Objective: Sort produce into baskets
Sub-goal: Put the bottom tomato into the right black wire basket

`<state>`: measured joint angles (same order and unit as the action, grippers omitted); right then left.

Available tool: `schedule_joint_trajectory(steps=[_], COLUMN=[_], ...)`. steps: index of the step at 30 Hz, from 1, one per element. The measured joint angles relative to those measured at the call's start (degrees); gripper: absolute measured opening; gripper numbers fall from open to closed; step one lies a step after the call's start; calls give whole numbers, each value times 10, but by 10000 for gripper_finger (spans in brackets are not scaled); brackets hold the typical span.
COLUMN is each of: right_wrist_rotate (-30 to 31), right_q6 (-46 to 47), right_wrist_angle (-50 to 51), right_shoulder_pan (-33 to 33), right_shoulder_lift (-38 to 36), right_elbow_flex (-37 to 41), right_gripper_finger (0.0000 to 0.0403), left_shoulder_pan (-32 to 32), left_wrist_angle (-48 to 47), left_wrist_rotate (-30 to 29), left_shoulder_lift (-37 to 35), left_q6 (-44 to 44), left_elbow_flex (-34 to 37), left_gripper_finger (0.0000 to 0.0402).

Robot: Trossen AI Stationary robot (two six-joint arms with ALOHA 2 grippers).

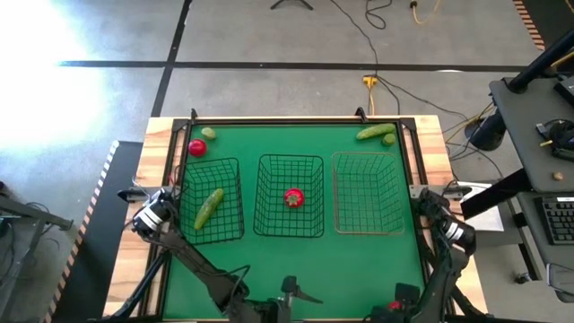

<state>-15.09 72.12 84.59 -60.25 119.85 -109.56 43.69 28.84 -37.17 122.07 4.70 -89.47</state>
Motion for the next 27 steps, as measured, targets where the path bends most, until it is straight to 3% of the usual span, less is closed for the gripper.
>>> schedule_joint_trajectory(steps=[9,21,27], right_wrist_rotate=[-17,36,21], right_q6=[-35,-57,-60], right_wrist_angle=[-70,-129,-130], right_shoulder_pan=[0,0,2], right_shoulder_lift=[-15,-14,-14], right_elbow_flex=[80,153,156], right_gripper_finger=[379,377,329], left_shoulder_pan=[-6,-7,-7], left_wrist_angle=[12,1,-7], left_wrist_rotate=[2,2,2], left_shoulder_lift=[18,19,19], left_q6=[18,18,18], left_elbow_flex=[1,1,2], left_gripper_finger=[368,368,368])
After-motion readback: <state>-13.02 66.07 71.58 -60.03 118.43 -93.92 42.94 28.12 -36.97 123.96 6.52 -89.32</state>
